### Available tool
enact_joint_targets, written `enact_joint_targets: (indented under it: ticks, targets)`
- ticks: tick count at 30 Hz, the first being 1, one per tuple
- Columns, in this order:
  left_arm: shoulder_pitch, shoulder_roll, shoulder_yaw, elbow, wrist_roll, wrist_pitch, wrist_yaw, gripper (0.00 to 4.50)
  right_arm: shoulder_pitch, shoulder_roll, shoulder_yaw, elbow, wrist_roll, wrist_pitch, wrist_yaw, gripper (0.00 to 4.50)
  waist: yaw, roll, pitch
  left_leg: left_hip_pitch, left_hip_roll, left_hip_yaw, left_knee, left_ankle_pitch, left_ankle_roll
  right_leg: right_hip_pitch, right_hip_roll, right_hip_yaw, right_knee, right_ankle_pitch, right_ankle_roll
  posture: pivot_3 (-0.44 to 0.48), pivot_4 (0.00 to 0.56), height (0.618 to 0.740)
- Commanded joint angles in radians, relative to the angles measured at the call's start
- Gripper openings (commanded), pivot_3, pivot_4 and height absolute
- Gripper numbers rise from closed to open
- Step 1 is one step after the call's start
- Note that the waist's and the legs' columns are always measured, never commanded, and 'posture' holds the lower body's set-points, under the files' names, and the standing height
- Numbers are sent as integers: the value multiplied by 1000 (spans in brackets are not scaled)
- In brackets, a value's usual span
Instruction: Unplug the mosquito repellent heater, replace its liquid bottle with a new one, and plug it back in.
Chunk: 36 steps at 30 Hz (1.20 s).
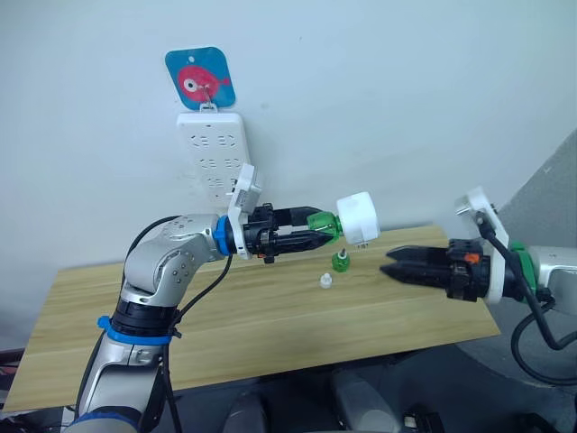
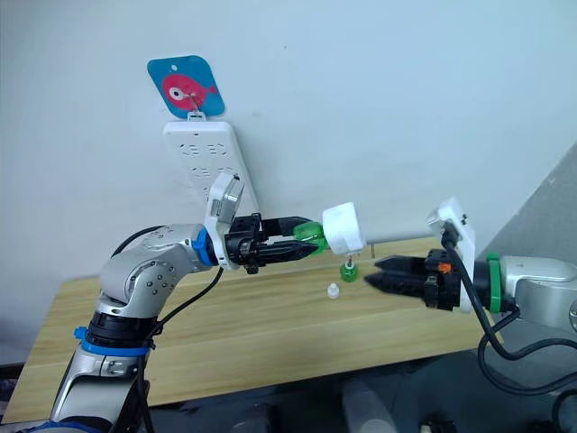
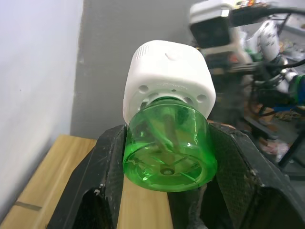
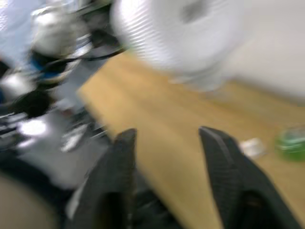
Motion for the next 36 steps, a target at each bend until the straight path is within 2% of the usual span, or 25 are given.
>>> enact_joint_targets:
  ticks: [1, 3, 7, 11, 17, 25, 36]
  targets:
    - [-42, 21, 21, -22, -53, 45, -42, 2336, -69, 16, 0, 57, -106, -72, 68, 503, -3, 1, -1, 2, 0, 1, 0, 0, 0, 1, 0, 1, 0, 0, 0, -250, 81, 740]
    - [-57, 26, 26, -19, -75, 75, -49, 2336, -112, 29, 68, 92, -213, -97, 90, 0, -5, 2, -3, 4, 0, 3, -1, 0, 0, 2, 0, 2, 0, 0, 0, -251, 80, 740]
    - [-72, 28, 39, -18, -108, 119, -49, 2336, -170, 55, 187, 147, -408, -176, 164, 0, -11, 2, -5, 4, 1, 3, -1, 0, 0, 2, 1, 3, 0, 0, 0, -247, 76, 740]
    - [-69, 30, 44, -25, -124, 142, -44, 2336, -237, 132, 248, 172, -460, -182, 212, 0, -19, 2, -5, 4, 1, 3, -1, 0, 0, 2, 1, 3, 0, 0, 0, -244, 75, 740]
    - [-63, 23, 48, -20, -104, 120, -30, 2336, -259, 173, 233, 106, -391, -85, 264, 0, -21, 2, -5, 3, 1, 2, -1, 0, 0, 2, 1, 3, 0, 1, -2, -234, 77, 740]
    - [-55, 3, 45, -9, -87, 86, -10, 2336, -263, 195, 176, -1, -247, 29, 219, 0, -21, 2, -6, 3, 0, 2, -1, 0, 0, 2, 0, 3, 1, 1, -2, -234, 77, 740]
    - [-70, -7, 4, 16, 27, -16, -12, 2336, -307, 179, 126, -36, -85, 107, 166, 0, -22, 3, -6, 4, 0, 2, -1, 0, 0, 2, 0, 3, 1, 1, -2, -250, 80, 740]
